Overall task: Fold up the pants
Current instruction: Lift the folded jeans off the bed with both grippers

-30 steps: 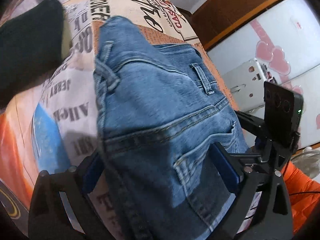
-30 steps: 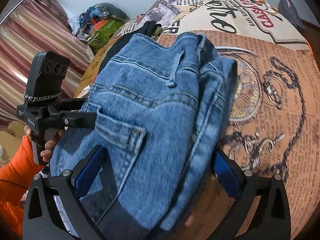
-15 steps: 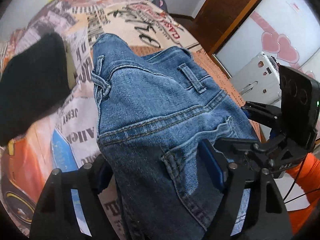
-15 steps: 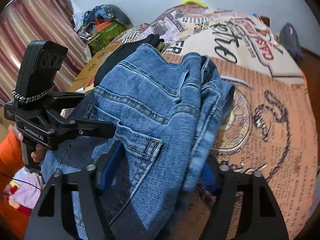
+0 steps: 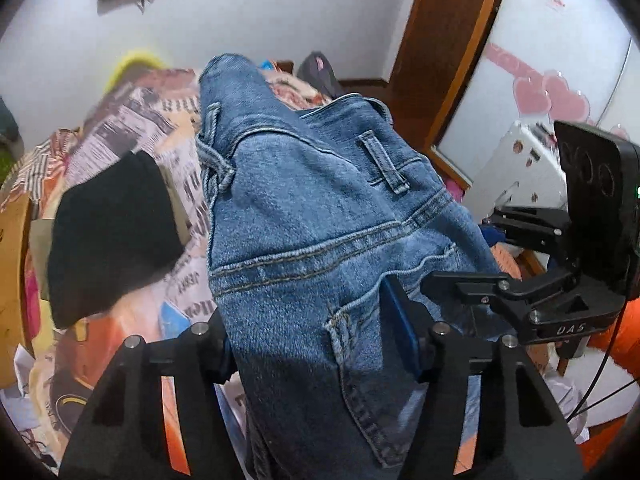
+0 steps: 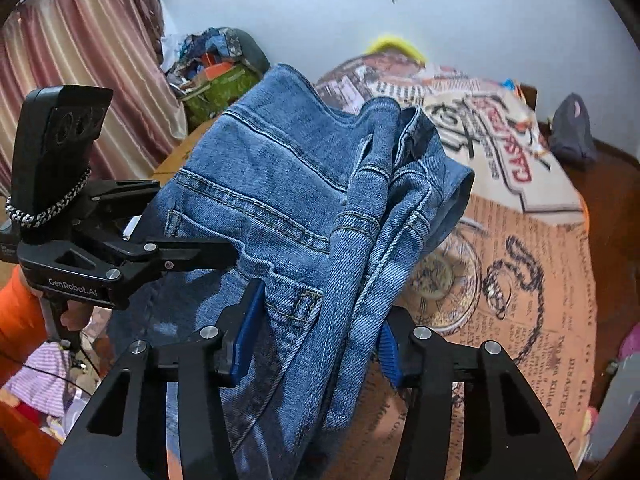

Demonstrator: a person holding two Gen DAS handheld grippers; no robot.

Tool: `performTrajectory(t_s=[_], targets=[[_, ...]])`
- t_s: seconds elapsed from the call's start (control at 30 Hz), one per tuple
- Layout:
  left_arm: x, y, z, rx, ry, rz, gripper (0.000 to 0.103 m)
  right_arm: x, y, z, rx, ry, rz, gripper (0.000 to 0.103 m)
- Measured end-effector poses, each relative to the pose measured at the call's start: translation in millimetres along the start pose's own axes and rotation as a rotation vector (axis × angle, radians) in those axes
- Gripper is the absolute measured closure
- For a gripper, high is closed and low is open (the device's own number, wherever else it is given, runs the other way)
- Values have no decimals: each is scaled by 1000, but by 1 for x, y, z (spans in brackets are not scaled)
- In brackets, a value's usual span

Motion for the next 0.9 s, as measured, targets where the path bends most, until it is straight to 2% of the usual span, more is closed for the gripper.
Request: performTrajectory(t_s=[0.27,0.4,0.63,0.9], targets=[[-21,-13,-57,126,-76,-20,43,-34,-39,-15,86,-9,-66,57],[-44,-19,-91,193,-115,-47,43,-55,-62,-15,124,-25,-111,57],[-102,-31,-130,287,-173,-109,43,-95,-107,4,177,-65,-193,57],[-177,-50,-140,325,-215,-199,43,-119,-155,51,192,-117,-229,58]])
Point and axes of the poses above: each gripper's, at about its wrist camera, not at the fingertips, and z roughly the way its jaws point, x to its right, y to its underside, the point moved 9 cm from there along z, roughly the way its jaws point, and after that the axes turned 2 degrees about -y, right-handed, at the moved point
